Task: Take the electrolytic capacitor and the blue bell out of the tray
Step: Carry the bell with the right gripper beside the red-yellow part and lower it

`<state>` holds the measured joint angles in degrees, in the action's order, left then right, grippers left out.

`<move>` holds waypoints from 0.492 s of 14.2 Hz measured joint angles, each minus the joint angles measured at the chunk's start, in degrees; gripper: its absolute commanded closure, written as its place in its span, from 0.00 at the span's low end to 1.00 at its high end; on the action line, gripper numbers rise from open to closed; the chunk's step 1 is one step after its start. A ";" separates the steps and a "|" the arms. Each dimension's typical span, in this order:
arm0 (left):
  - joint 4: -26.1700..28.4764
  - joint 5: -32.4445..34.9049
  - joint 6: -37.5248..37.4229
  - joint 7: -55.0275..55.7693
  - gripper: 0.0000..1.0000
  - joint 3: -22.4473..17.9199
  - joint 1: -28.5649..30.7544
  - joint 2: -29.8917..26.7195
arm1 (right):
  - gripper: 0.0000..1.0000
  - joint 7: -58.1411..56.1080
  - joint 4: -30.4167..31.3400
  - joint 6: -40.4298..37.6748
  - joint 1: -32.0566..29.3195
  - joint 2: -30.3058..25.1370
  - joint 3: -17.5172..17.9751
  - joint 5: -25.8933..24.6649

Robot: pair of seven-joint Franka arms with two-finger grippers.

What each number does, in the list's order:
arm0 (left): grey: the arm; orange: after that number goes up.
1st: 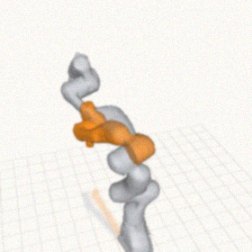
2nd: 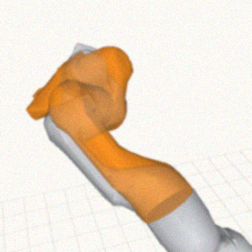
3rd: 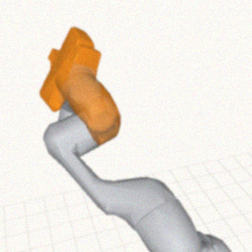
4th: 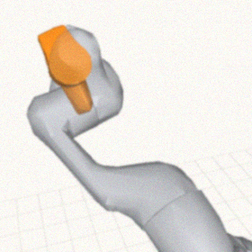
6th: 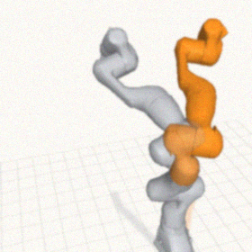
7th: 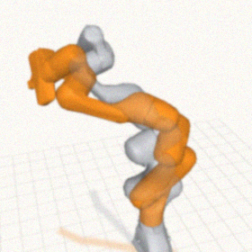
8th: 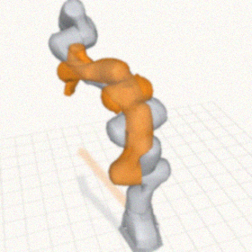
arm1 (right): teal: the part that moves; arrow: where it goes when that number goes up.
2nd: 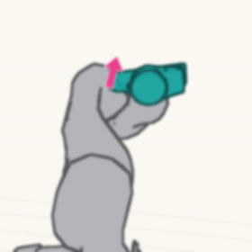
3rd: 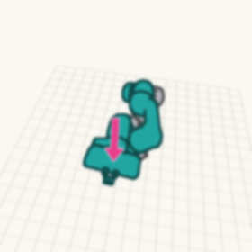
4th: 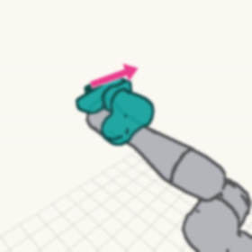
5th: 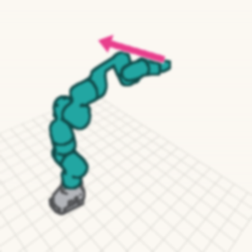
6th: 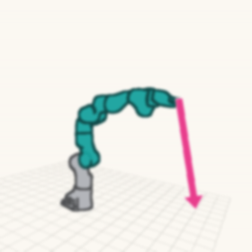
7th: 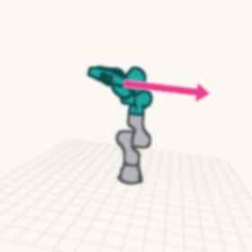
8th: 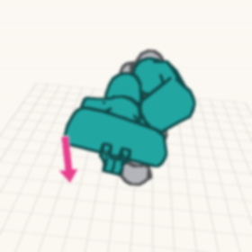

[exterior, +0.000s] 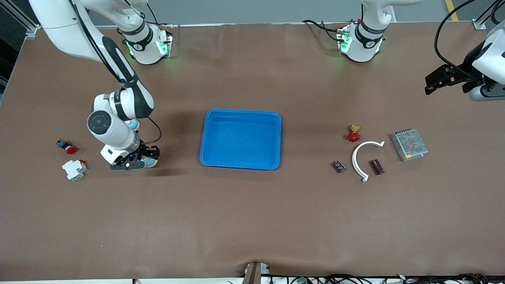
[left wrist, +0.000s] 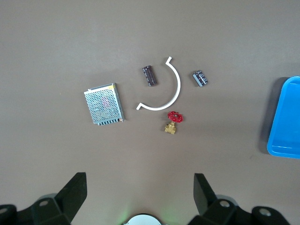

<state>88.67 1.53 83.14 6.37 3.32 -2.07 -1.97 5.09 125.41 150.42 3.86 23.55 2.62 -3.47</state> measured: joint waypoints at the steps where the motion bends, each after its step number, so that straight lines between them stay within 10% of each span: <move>1: 0.00 0.00 0.01 0.00 0.00 0.00 0.00 0.00 | 1.00 -1.25 0.53 0.81 -0.98 0.00 0.00 0.00; 7: 0.00 0.00 0.43 0.00 0.00 0.00 0.00 0.08 | 1.00 -2.32 1.55 4.01 -1.89 0.05 0.43 0.00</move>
<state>88.67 1.53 83.56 6.37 3.32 -2.06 -1.90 2.77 126.96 154.43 1.96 23.60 3.05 -3.47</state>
